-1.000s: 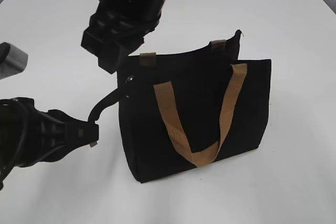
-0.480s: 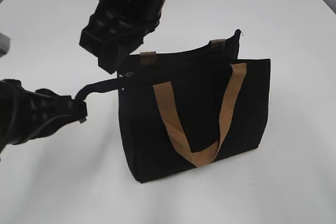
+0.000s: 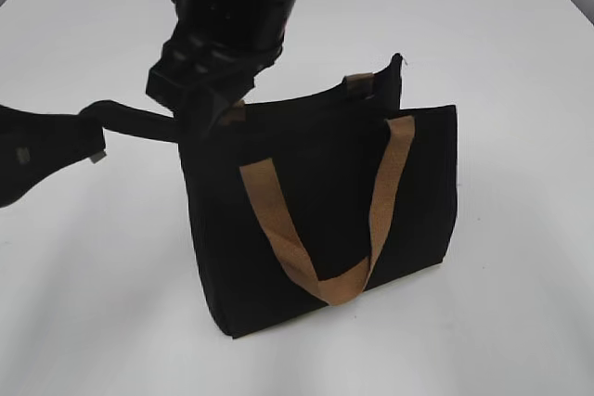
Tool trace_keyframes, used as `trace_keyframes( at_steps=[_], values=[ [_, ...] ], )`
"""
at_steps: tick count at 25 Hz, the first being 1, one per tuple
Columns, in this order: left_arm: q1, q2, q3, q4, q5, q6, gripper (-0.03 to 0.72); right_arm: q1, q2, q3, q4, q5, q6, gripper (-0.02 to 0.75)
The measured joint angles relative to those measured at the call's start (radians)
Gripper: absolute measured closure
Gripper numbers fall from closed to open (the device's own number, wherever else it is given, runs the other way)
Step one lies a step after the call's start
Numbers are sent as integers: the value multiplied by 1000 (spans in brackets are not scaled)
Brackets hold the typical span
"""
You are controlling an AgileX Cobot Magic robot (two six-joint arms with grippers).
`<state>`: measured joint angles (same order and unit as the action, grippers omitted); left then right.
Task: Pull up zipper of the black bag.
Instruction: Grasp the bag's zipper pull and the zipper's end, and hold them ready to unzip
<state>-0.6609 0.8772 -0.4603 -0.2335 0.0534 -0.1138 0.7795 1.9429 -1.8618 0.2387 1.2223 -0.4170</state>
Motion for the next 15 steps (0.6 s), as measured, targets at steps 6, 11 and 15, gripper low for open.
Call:
trace_keyframes(
  at_steps=[6, 11, 15],
  values=[
    [-1, -7, 0, 105, 69, 0, 664, 0, 13, 0, 1, -21, 16, 370],
    [-42, -7, 0, 135, 155, 0, 664, 0, 35, 0, 5, -47, 49, 335],
    [-109, 12, 0, 178, 173, 5, 664, 0, 35, 0, 38, -29, 39, 335]
  ],
)
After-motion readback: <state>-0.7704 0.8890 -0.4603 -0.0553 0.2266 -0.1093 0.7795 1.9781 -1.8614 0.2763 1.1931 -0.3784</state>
